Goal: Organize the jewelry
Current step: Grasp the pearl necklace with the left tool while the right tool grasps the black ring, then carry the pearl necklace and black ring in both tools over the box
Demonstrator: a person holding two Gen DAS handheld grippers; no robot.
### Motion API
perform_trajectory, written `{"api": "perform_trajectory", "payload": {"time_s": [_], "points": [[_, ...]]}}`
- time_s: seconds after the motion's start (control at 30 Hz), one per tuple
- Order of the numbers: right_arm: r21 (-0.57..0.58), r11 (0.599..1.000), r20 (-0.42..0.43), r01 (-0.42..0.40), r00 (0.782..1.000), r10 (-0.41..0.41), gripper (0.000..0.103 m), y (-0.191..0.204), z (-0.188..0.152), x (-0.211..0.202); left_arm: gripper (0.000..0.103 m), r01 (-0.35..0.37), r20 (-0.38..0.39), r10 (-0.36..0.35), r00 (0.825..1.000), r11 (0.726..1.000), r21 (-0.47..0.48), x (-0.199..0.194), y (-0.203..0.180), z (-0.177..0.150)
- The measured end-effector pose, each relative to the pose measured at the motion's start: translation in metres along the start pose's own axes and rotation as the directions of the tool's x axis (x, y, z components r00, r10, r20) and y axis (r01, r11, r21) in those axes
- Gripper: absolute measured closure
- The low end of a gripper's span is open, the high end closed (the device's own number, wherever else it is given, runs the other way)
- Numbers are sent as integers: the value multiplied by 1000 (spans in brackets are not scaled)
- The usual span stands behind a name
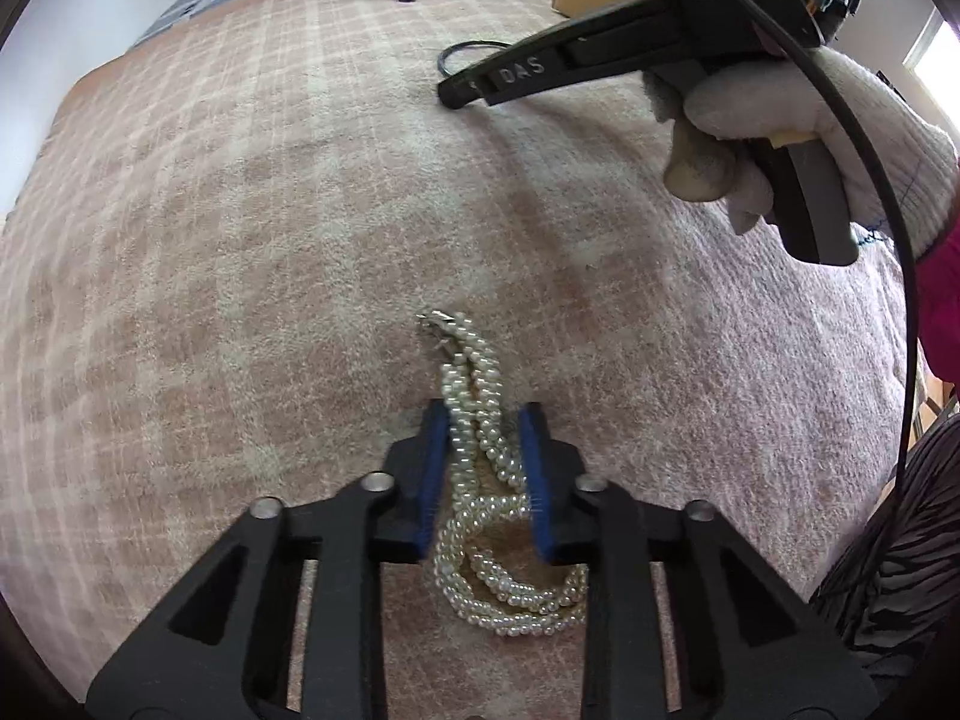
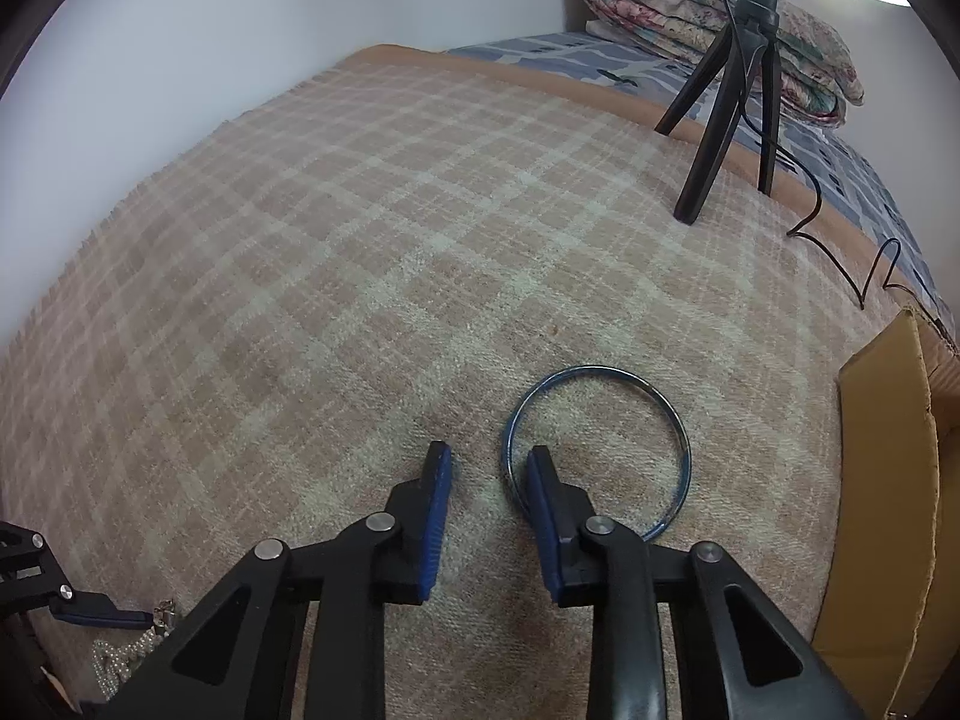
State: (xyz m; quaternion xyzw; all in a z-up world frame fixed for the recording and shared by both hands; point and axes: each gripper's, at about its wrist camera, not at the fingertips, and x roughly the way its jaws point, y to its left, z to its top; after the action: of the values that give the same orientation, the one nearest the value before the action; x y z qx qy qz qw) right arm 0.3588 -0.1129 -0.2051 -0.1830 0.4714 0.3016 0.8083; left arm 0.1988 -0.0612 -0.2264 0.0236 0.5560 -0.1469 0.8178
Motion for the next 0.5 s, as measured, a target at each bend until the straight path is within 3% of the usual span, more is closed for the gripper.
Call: {"api": "perform_trajectory", "payload": {"time_s": [0.1,0.23,0.27,0.5], "points": [[-4,1000,-7,19,1000,-19,96,0,0,-1,89,10,2,-10,1000,1000,-5,0,6,2],[-1,1000,-13,24,1000,-24,101,-1,0,-3,91,34,5,-34,999,999,-24,-2,11,4],[3,1000,-12,22,1000,-22,101,-2,0,-5,97,46,7,-46,999,998,-32,-4,19,4],[114,991,40,-68,997,64,101,-17,-1,-21,97,86,34,-84,996,995,-52,-20,23,1]]}}
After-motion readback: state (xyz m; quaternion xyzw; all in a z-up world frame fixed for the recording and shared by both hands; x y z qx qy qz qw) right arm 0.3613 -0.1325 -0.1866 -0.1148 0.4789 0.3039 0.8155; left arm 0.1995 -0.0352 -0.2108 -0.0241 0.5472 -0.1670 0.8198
